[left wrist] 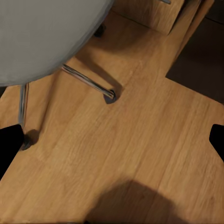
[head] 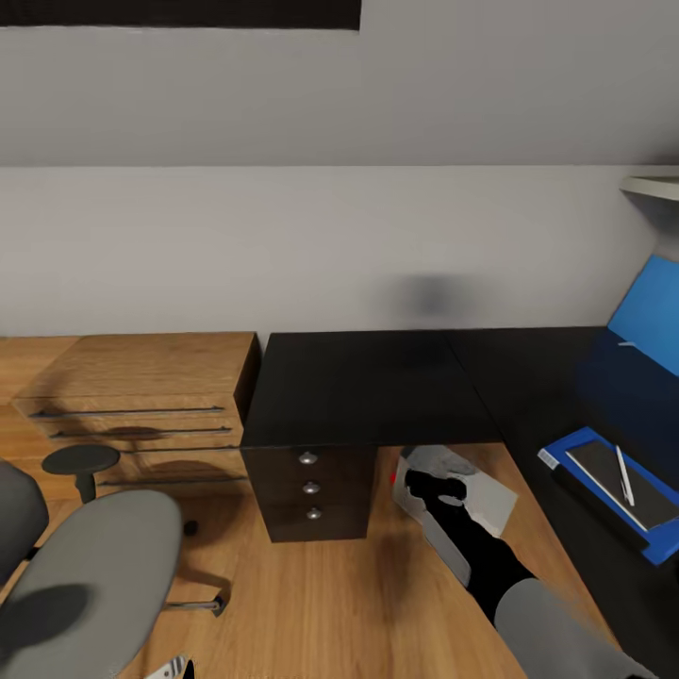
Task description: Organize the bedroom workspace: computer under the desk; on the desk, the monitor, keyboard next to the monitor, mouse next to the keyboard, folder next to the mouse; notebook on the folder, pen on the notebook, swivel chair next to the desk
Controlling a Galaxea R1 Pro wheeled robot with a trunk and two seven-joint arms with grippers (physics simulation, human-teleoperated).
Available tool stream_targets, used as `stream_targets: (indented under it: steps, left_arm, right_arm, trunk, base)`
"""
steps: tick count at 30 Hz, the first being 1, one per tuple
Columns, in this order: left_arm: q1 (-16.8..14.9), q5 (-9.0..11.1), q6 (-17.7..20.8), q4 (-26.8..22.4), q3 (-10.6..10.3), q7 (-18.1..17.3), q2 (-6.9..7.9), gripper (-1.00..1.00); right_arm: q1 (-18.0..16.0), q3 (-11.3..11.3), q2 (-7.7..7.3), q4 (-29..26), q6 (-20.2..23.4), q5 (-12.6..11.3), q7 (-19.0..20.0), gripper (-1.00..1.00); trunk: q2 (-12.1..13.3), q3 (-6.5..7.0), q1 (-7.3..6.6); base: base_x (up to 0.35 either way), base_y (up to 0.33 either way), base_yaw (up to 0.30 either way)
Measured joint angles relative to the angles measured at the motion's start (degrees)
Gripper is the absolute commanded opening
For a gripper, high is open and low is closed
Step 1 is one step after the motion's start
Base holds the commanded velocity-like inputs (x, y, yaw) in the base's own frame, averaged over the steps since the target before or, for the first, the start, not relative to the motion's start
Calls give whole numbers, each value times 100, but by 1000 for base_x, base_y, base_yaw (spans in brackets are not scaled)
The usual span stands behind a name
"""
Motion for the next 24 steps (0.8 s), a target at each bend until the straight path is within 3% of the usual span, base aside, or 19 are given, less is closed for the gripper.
stream_targets:
  steps: [6,8,10,14,18,24]
  left_arm:
    - [-1,-6,-7,51,-2,-1,3,100]
    - [-1,-9,5,63,-13,-6,0,100]
    - [-1,-10,23,89,-23,-7,-7,100]
    - [0,-4,49,421,-31,-2,-18,100]
    - [0,-5,57,800,-33,-1,-22,100]
    - [0,-8,46,1303,-14,-20,-32,100]
  right_arm:
    - [9,200,262,1376,-1126,69,-1,100]
    - [8,250,463,2351,-1805,94,3,100]
    - [10,258,565,2926,-2256,130,7,100]
    - [39,250,651,3845,-3060,170,77,100]
    - [324,235,649,4220,-3474,170,434,100]
    - [866,237,562,4325,-3876,165,695,100]
  trunk:
    - [-1,0,0]
    - [0,-1,0]
    - [-1,-1,0]
    - [-1,-1,0]
    - [-1,1,0]
    - [-1,24,0]
  base:
    - [-2,1,278]
    - [0,0,278]
    - [0,0,278]
    - [0,0,278]
    - [0,0,278]
    - [0,0,240]
